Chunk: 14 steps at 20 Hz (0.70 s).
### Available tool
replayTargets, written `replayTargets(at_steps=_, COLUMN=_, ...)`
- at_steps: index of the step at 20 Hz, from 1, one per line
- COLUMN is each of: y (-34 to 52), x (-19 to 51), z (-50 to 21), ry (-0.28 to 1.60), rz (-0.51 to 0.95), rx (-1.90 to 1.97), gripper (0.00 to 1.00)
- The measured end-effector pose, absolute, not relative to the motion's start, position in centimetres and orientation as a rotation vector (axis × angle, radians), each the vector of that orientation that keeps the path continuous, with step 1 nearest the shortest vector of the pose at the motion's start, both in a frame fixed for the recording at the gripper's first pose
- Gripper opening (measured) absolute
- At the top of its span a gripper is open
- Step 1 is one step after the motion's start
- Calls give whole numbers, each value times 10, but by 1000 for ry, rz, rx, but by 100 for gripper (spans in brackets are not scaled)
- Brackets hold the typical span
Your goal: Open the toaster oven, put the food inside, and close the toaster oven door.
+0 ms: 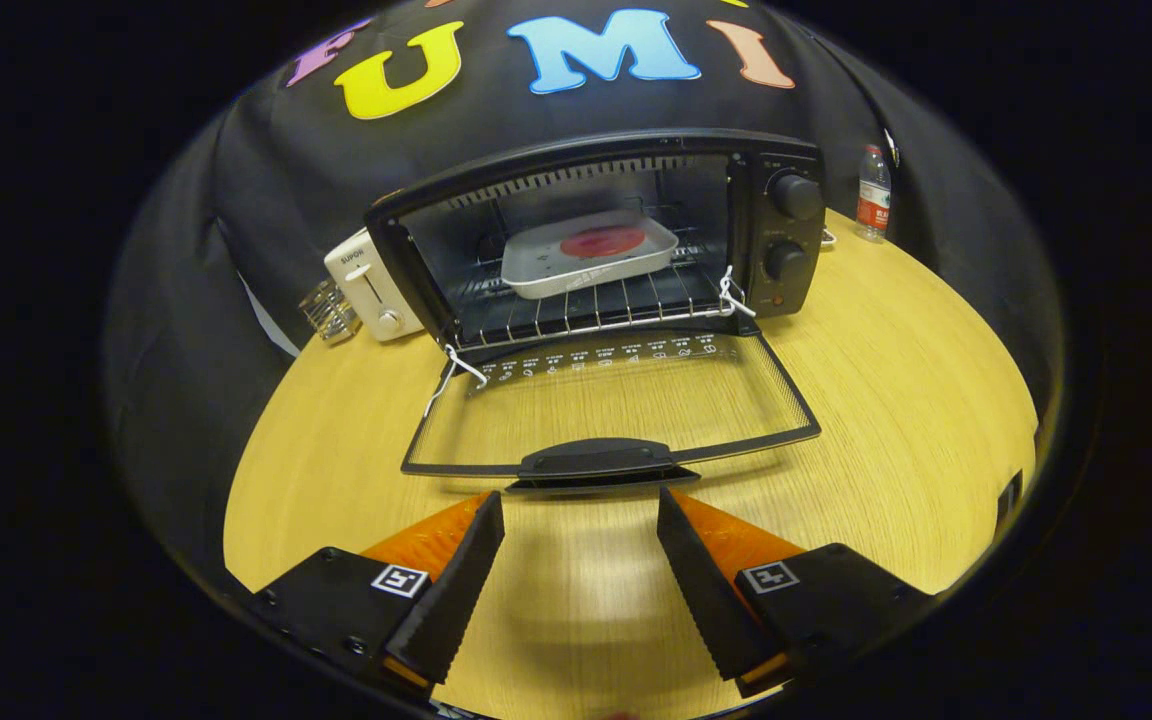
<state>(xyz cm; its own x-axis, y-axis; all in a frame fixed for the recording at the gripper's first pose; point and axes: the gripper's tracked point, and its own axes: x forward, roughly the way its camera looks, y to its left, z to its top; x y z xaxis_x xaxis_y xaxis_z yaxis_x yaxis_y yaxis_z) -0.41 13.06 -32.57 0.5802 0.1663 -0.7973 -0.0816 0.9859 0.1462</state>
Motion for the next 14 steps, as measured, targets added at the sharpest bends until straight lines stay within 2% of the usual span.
replayTargets(at_steps=11, y=121, x=6, z=-358, ry=987, rz=106, rx=-88, gripper=98)
replayTargets(at_steps=12, y=122, x=8, z=-358, ry=974, rz=105, rx=-97, gripper=95)
replayTargets(at_steps=14, y=122, x=7, z=-358, ry=965, rz=100, rx=-96, gripper=95)
